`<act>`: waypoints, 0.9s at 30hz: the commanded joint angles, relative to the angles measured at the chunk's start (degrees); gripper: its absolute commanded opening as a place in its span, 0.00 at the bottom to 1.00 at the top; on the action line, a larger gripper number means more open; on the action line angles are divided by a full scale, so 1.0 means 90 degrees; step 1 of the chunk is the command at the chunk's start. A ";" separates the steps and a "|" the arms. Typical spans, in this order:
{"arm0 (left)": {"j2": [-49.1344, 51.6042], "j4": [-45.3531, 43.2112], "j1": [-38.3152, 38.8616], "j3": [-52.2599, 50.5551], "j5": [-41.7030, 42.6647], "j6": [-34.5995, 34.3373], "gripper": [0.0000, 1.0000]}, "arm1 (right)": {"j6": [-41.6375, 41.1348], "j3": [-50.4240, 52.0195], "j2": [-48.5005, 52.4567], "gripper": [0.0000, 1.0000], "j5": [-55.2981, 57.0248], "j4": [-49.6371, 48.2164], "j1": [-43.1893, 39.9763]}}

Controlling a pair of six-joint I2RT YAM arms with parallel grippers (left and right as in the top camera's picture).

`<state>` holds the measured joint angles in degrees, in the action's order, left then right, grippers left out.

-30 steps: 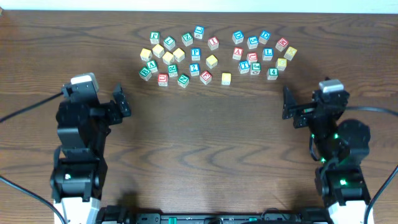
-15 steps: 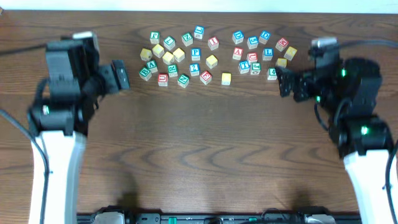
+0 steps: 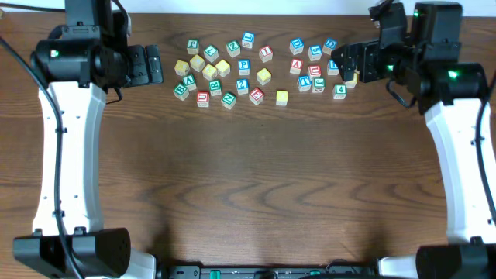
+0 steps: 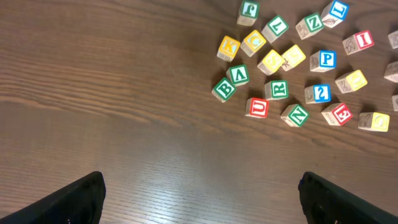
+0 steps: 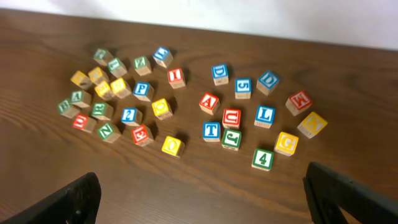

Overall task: Spell out AI2
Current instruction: 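Raise both arms and move them forward toward the block cluster, then lower the right gripper onto the red-lettered A block and grasp it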

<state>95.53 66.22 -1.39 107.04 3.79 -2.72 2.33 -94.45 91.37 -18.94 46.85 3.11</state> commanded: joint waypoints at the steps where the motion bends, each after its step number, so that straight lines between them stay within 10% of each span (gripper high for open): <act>1: 0.0092 0.0044 -0.0015 0.0165 0.0036 0.0085 0.98 | 0.0056 -0.0153 0.0267 0.99 -0.0124 -0.0022 -0.0049; 16: 0.0090 0.0085 -0.0017 0.0155 0.0034 0.0085 0.98 | -0.0634 -0.0440 0.0940 0.92 0.0741 -0.0325 0.0906; 27: 0.0092 0.0090 -0.0017 0.0155 0.0034 0.0083 0.98 | -0.0879 -0.3988 0.3461 0.85 0.0923 0.0872 0.1268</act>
<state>96.29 66.85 -1.39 107.07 3.97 -2.72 -4.34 -122.19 116.42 -11.81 52.86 13.43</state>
